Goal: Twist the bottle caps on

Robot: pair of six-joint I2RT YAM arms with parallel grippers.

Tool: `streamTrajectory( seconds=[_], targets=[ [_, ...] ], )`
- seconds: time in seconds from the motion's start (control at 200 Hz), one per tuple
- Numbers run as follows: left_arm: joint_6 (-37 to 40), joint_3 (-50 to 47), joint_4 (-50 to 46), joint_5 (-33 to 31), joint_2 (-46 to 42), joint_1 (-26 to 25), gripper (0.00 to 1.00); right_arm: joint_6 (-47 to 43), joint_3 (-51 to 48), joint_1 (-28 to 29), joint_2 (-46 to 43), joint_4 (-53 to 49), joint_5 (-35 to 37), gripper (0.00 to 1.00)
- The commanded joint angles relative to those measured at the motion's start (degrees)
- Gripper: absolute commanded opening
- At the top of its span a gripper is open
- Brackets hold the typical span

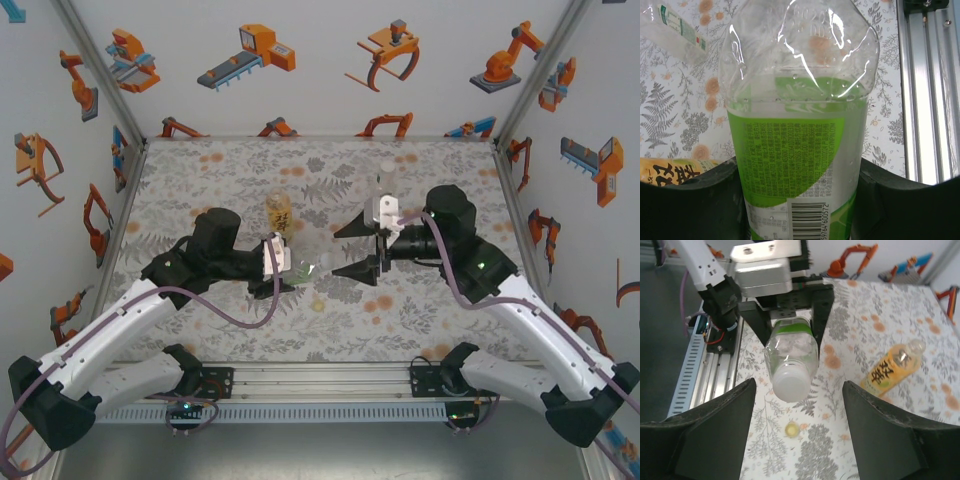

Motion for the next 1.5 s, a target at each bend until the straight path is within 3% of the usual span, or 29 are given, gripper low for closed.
streamTrajectory(
  seconds=[0.0, 0.571, 0.921, 1.156, 1.497],
  targets=[
    [0.74, 1.47, -0.49, 2.00, 0.08, -0.09, 0.00, -5.04, -1.99, -0.16, 1.12, 6.29, -6.06, 0.61],
    [0.42, 1.58, -0.85, 0.10, -0.10, -0.11, 0.00, -4.21, -4.44, -0.14, 2.03, 8.56, -2.39, 0.44],
    [0.59, 1.51, -0.80, -0.48, -0.19, -0.10, 0.00, 0.71, -4.18, -0.11, 2.24, 8.07, -3.32, 0.20],
    [0.45, 0.98, -0.02, -3.23, -0.75, -0.07, 0.00, 22.30, -6.54, -0.12, 2.44, 15.67, 6.06, 0.00],
    [-0.29, 0.42, 1.51, -8.21, -0.11, 0.00, 0.00, 60.80, -8.12, 1.73, 5.58, 18.55, 22.51, 0.00]
  ],
)
